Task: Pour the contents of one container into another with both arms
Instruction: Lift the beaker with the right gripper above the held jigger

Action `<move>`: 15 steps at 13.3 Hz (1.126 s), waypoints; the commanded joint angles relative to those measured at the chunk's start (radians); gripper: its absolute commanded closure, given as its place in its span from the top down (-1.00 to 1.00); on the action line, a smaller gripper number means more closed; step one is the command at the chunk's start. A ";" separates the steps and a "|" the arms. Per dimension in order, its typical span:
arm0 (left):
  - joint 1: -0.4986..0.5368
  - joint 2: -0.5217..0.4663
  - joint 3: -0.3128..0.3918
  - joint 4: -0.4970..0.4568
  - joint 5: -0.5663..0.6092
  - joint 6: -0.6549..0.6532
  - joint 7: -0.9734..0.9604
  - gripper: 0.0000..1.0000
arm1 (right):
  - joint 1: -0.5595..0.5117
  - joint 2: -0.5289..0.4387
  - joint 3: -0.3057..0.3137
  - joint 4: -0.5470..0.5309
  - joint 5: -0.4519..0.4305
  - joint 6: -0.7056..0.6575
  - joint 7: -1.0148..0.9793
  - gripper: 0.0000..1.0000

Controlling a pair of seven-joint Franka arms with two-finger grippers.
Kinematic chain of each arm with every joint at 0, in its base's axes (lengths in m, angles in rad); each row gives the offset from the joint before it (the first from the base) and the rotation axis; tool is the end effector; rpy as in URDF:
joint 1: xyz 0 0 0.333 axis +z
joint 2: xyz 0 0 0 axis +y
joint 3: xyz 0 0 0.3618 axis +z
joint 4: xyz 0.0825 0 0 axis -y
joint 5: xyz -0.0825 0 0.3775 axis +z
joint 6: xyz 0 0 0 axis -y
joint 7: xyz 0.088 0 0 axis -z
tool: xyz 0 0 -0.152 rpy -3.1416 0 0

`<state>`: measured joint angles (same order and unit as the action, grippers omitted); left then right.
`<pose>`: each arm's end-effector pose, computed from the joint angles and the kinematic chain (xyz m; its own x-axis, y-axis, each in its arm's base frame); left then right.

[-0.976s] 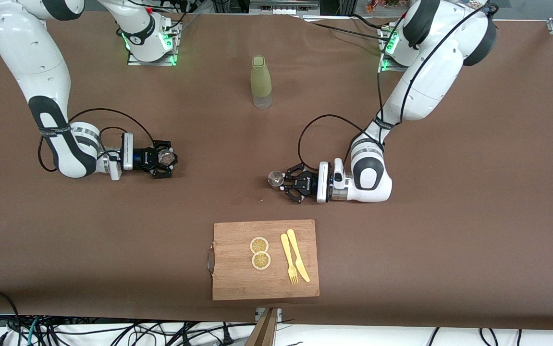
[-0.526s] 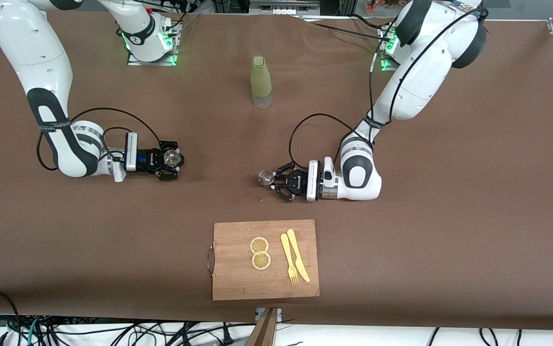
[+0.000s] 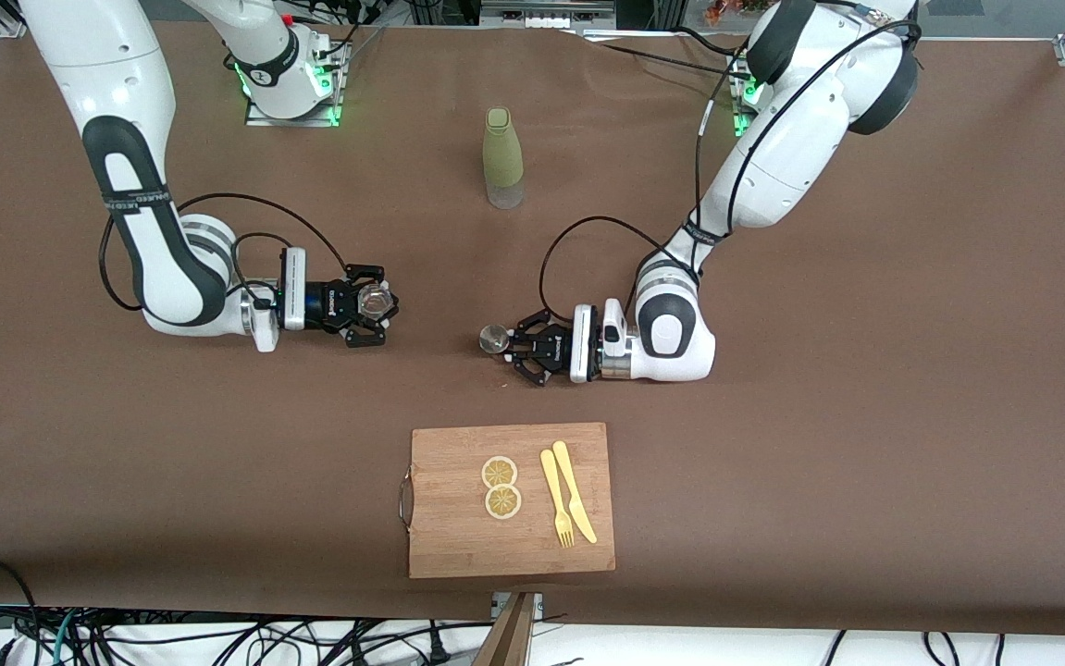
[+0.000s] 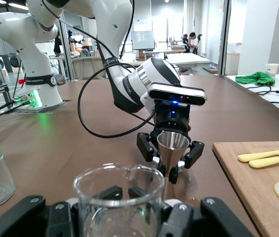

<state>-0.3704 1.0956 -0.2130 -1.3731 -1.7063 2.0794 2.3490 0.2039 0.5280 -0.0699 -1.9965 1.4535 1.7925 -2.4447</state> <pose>0.6214 -0.4667 0.0994 0.1487 -0.1422 0.9786 -0.9874 0.0331 0.1549 0.5721 0.2086 0.2340 0.0296 0.2836 0.9585 0.9942 0.0906 -0.0575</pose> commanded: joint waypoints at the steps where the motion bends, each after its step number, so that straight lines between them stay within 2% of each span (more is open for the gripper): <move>1: -0.028 0.015 -0.005 0.035 -0.036 0.060 0.042 -1.00 | 0.058 -0.060 -0.034 -0.027 0.019 0.040 0.079 -1.00; 4: -0.038 0.015 -0.009 0.037 -0.064 0.061 0.042 -1.00 | 0.087 -0.062 -0.036 -0.022 0.024 0.111 0.121 -1.00; 7: -0.039 0.015 -0.012 0.038 -0.065 0.061 0.042 -1.00 | 0.117 -0.062 -0.036 -0.018 0.068 0.154 0.127 -1.00; 15: -0.053 0.015 -0.019 0.039 -0.088 0.061 0.044 -1.00 | 0.167 -0.060 -0.036 0.025 0.068 0.248 0.225 -1.00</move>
<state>-0.4103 1.0957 -0.2252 -1.3621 -1.7496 2.1119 2.3491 0.3456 0.4886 -0.0931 -1.9721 1.5060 2.0142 -2.2605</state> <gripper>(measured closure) 0.793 0.877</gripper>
